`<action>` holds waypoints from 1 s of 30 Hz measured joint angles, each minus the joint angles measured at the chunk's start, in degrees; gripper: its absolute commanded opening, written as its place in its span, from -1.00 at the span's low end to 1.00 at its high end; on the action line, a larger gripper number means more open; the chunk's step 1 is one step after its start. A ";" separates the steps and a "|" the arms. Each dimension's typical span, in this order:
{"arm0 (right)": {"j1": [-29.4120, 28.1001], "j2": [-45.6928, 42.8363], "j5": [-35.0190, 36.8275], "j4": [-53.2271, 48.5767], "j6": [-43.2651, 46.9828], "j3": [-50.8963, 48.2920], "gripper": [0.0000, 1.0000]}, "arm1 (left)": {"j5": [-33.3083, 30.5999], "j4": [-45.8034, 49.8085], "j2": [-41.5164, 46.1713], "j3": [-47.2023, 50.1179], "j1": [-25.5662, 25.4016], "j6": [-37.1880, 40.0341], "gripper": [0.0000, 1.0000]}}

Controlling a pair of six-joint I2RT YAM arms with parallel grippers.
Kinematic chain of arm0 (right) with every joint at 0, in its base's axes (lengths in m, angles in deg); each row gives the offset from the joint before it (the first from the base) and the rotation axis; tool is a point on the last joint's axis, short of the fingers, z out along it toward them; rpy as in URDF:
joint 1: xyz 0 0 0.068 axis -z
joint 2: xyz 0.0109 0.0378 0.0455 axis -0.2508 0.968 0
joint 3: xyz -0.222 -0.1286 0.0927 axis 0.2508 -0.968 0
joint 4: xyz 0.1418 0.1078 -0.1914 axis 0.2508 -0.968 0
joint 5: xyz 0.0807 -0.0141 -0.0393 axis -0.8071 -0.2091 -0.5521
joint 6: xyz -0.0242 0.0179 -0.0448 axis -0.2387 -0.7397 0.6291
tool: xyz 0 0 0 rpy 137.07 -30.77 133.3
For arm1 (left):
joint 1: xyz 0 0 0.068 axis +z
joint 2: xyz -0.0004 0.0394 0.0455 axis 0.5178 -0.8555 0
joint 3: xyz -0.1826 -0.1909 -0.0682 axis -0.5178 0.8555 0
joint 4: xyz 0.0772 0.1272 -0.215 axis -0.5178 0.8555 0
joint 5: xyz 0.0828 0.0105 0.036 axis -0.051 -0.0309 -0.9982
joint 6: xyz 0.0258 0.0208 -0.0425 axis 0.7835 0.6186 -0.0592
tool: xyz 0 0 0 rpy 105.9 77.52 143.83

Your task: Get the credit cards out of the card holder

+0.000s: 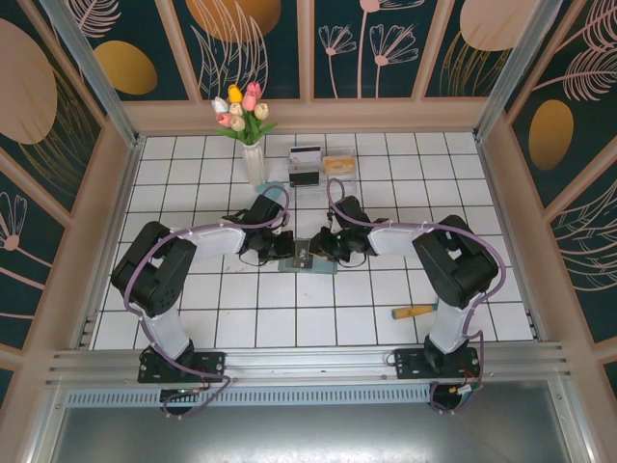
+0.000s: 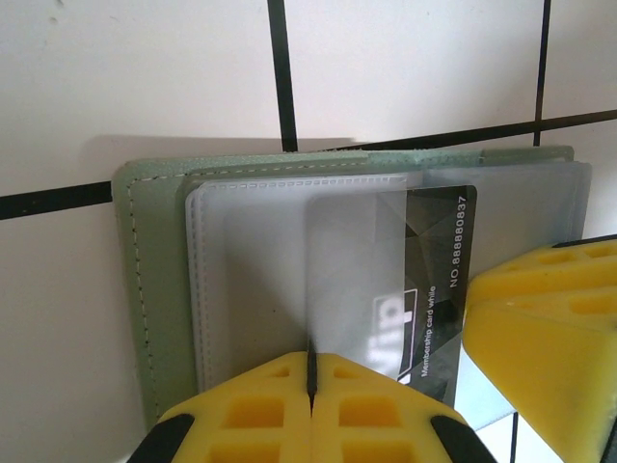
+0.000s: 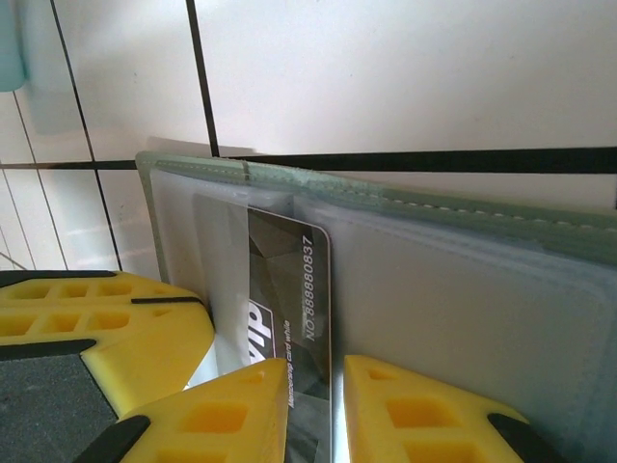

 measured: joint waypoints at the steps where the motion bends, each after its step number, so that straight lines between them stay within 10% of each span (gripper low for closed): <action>1: 0.02 0.24 -0.48 0.44 -0.04 0.00 -0.51 | 0.00 0.02 0.00 0.00 0.00 0.04 -1.00; 12: 0.04 1.16 -2.69 2.56 -0.15 -0.13 -0.56 | 0.00 -0.26 0.00 0.22 0.00 0.20 -1.00; 30: 2.23 -3.26 0.57 -4.11 1.62 -0.66 -1.00 | -1.77 -0.98 1.31 1.31 -0.68 1.49 -0.43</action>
